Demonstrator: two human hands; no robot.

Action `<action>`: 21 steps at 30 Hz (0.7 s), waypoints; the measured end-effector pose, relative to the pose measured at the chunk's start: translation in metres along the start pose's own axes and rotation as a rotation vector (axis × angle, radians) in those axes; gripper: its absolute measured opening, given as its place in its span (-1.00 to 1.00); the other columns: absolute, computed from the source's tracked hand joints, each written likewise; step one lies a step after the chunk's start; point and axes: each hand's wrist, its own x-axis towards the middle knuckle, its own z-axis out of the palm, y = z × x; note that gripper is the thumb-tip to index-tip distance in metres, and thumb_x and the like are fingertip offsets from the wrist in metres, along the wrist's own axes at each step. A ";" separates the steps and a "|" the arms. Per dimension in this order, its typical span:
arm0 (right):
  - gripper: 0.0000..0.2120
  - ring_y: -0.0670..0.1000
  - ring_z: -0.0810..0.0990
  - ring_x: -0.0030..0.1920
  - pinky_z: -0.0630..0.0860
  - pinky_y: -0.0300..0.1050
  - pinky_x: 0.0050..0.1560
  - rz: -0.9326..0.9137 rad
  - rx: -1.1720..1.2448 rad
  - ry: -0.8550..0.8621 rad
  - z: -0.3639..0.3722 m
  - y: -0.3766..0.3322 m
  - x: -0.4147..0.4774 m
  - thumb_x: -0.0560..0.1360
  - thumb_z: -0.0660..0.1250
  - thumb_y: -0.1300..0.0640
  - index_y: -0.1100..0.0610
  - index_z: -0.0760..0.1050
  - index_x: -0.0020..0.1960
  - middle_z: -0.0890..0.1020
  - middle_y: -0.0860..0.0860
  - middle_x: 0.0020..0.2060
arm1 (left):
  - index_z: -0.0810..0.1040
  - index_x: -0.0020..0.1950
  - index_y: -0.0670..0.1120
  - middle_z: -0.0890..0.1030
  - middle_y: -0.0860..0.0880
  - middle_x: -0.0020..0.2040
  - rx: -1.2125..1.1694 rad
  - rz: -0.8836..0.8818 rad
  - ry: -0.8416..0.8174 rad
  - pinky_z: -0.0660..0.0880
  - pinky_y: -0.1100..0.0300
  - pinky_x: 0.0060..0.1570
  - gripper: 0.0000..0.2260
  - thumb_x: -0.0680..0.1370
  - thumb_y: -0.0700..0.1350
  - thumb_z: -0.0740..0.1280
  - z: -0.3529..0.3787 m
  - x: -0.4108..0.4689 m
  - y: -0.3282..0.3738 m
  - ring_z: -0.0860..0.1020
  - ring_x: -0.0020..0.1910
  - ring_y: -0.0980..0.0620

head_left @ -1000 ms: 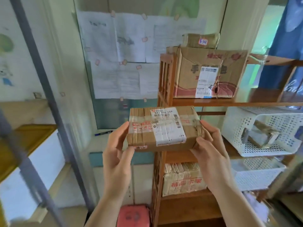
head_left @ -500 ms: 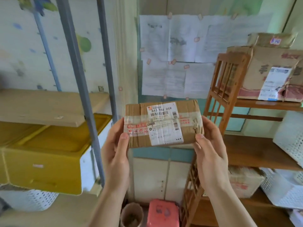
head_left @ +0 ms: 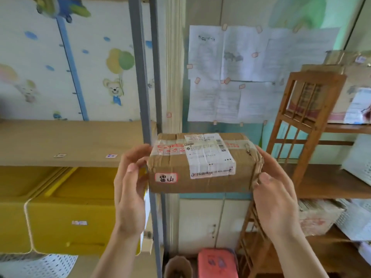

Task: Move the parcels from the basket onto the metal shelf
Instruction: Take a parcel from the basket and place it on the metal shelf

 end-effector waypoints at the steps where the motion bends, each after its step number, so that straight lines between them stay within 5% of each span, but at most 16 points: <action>1: -0.53 0.22 0.62 0.22 0.52 0.12 0.16 0.010 0.005 0.013 0.004 -0.001 0.002 0.50 0.40 -0.01 0.19 0.56 0.34 0.67 0.20 0.22 | 0.65 0.13 0.16 0.72 0.07 0.01 0.052 0.016 -0.019 0.59 0.19 -0.18 -0.69 0.64 -0.05 0.13 -0.008 0.003 0.005 0.66 -0.01 0.08; 3: -0.66 0.02 0.70 0.01 0.64 -0.12 -0.04 0.021 -0.027 0.030 0.015 0.000 0.005 0.46 0.48 -0.13 0.06 0.68 0.13 0.75 0.04 0.01 | 0.67 0.06 0.20 0.73 0.10 -0.08 0.152 0.041 -0.047 0.60 0.30 -0.18 -0.61 0.66 -0.16 0.11 -0.021 0.008 0.015 0.68 -0.09 0.16; 6: -0.83 -0.12 0.71 -0.09 0.63 -0.28 -0.13 0.042 -0.042 -0.001 0.039 0.007 0.008 0.55 0.40 -0.06 -0.03 0.73 -0.01 0.76 -0.08 -0.12 | 0.65 0.07 0.14 0.74 0.12 -0.11 0.233 0.044 -0.025 0.61 0.33 -0.17 -0.64 0.66 -0.17 0.10 -0.038 0.006 0.026 0.68 -0.09 0.20; 11: -0.48 -0.08 0.65 -0.13 0.57 -0.18 -0.18 0.136 -0.101 -0.098 0.087 0.031 0.001 0.28 0.46 -0.43 -0.08 0.71 0.04 0.74 -0.06 -0.12 | 0.60 0.15 -0.06 0.75 0.08 -0.10 0.278 0.015 0.069 0.60 0.35 -0.19 -0.72 0.69 0.01 0.14 -0.088 0.001 0.043 0.68 -0.09 0.18; 14: -0.55 -0.10 0.62 -0.14 0.53 -0.29 -0.22 0.164 -0.201 -0.108 0.118 0.061 -0.007 0.36 0.42 -0.33 -0.06 0.67 0.09 0.73 -0.06 -0.10 | 0.65 0.14 0.00 0.76 0.00 -0.04 0.374 -0.008 0.066 0.63 0.28 -0.15 -0.63 0.61 0.22 0.21 -0.130 0.014 0.048 0.70 -0.04 0.08; 17: -0.66 -0.05 0.68 -0.07 0.58 -0.29 -0.24 0.147 -0.306 -0.081 0.156 0.078 0.009 0.52 0.39 -0.17 -0.04 0.60 0.22 0.73 -0.04 -0.01 | 0.64 0.16 0.02 0.77 0.04 -0.01 0.531 -0.008 -0.019 0.61 0.31 -0.11 -0.69 0.65 0.11 0.18 -0.173 0.056 0.048 0.71 -0.01 0.07; 19: -0.58 -0.05 0.70 0.00 0.64 -0.25 -0.19 0.100 -0.446 -0.098 0.185 0.087 0.031 0.51 0.31 -0.08 -0.01 0.49 0.34 0.69 -0.10 0.07 | 0.62 0.20 0.01 0.76 0.13 0.00 0.622 0.025 -0.092 0.59 0.36 -0.12 -0.65 0.65 0.20 0.20 -0.201 0.091 0.051 0.70 0.00 0.13; 21: -0.56 -0.12 0.69 0.01 0.67 -0.24 -0.12 0.020 -0.628 -0.141 0.213 0.095 0.052 0.53 0.28 -0.10 -0.03 0.44 0.38 0.64 -0.21 0.11 | 0.59 0.22 -0.01 0.75 0.23 0.01 0.663 0.055 -0.134 0.56 0.43 -0.14 -0.73 0.68 0.09 0.21 -0.231 0.124 0.048 0.69 0.01 0.21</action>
